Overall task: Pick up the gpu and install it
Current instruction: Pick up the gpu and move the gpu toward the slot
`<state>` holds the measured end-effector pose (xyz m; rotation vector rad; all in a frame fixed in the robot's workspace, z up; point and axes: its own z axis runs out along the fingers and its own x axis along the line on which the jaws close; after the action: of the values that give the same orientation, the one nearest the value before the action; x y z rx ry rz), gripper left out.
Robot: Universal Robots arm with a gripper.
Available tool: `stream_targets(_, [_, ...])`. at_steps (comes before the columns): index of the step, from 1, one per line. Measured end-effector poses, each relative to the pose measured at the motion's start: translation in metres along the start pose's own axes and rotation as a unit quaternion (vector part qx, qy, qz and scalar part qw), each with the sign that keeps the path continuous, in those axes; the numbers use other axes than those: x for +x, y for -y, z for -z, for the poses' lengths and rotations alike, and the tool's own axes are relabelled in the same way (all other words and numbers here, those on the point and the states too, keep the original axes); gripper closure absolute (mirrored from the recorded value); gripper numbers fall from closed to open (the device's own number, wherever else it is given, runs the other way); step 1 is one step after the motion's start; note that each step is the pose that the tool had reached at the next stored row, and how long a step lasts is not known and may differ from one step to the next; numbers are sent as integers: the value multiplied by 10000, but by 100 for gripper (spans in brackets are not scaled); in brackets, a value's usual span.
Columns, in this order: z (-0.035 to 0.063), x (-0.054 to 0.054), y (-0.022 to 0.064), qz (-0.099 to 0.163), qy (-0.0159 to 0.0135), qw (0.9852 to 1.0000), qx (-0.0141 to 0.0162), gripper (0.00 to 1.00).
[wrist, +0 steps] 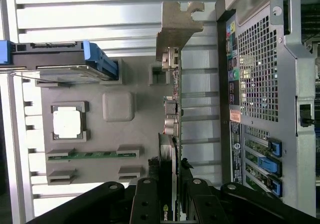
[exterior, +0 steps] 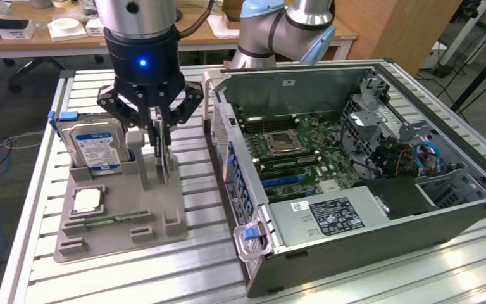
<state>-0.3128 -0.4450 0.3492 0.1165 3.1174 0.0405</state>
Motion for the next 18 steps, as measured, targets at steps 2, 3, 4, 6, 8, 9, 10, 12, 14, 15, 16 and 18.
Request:
stream_targets(2, [11, 0, 0, 0, 0, 10000, 0, 73])
stream_targets(3, [16, 0, 0, 0, 0, 10000, 0, 73])
stream_targets(4, [19, 0, 0, 0, 0, 10000, -1, 73])
stream_targets(6, [25, -1, -1, 0, 0, 10000, 1, 73])
stream_targets(8, [33, 0, -1, 0, 0, 10000, 2, 73])
stream_targets(9, [34, -1, -1, 0, 0, 10000, 2, 73])
stream_targets(10, [35, -1, -1, 0, 1, 10000, 2, 73])
stream_targets(12, [37, -1, -1, 0, 1, 10000, 3, 73])
stream_targets(14, [40, -1, -1, 0, 1, 10000, 3, 73])
stream_targets(15, [41, -1, -1, 0, 1, 10000, 4, 73])
stream_targets(16, [44, -1, -1, 0, 0, 10000, 4, 73])
stream_targets(18, [52, -1, -1, 0, 0, 10000, 6, 73])
